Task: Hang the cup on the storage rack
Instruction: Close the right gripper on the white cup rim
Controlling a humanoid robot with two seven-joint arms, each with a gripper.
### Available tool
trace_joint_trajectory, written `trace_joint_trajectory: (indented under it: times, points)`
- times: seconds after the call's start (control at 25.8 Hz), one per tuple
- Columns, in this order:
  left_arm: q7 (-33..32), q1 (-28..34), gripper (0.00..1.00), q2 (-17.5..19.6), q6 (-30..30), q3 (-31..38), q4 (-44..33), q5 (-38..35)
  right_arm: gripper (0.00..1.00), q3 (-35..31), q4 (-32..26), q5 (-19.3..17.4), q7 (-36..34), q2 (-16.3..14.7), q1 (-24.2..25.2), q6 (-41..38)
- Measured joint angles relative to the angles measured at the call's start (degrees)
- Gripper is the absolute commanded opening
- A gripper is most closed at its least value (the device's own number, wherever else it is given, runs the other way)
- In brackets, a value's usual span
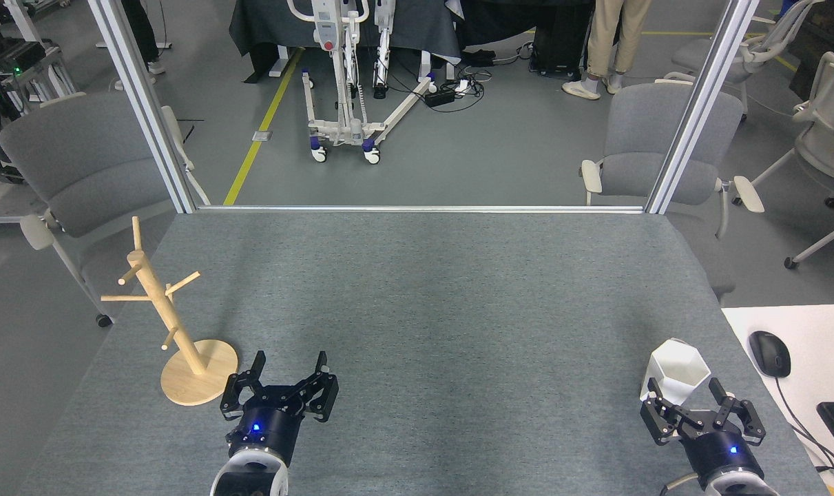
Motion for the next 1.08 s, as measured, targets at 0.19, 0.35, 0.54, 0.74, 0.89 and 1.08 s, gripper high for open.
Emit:
trace_joint_trajectory:
  times: [0.19, 0.35, 0.54, 0.74, 0.89, 1.08]
  points:
    - [-0.03, -0.06, 0.99, 0.02, 0.06, 0.02, 0.36, 0.0, 1.0, 0.0, 0.82, -0.01, 0.09, -0.09, -1.07, 0.02]
    - [-0.03, -0.09, 0.99, 0.02, 0.08, 0.03, 0.44, 0.0, 0.99, 0.05, 2.11, 0.04, 0.11, -0.09, -2.25, 0.05]
    - [-0.03, -0.09, 0.99, -0.08, 0.08, 0.03, 0.53, 0.0, 1.0, 0.08, 3.13, 0.07, 0.34, -0.09, -3.34, 0.05]
    - [-0.03, -0.14, 1.0, -0.2, 0.16, 0.03, 0.87, 0.0, 1.0, 0.3, 4.26, 0.09, 0.18, 0.05, -4.26, 0.23]
    - [-0.03, -0.4, 1.0, -0.19, 0.18, 0.03, 1.19, 0.0, 1.0, 0.73, 5.63, 0.14, 0.06, 0.12, -5.52, 0.48]
    - [-0.03, -0.52, 1.0, -0.16, 0.2, 0.03, 1.36, 0.0, 1.0, 0.86, 6.52, 0.16, 0.05, 0.2, -6.21, 0.54]
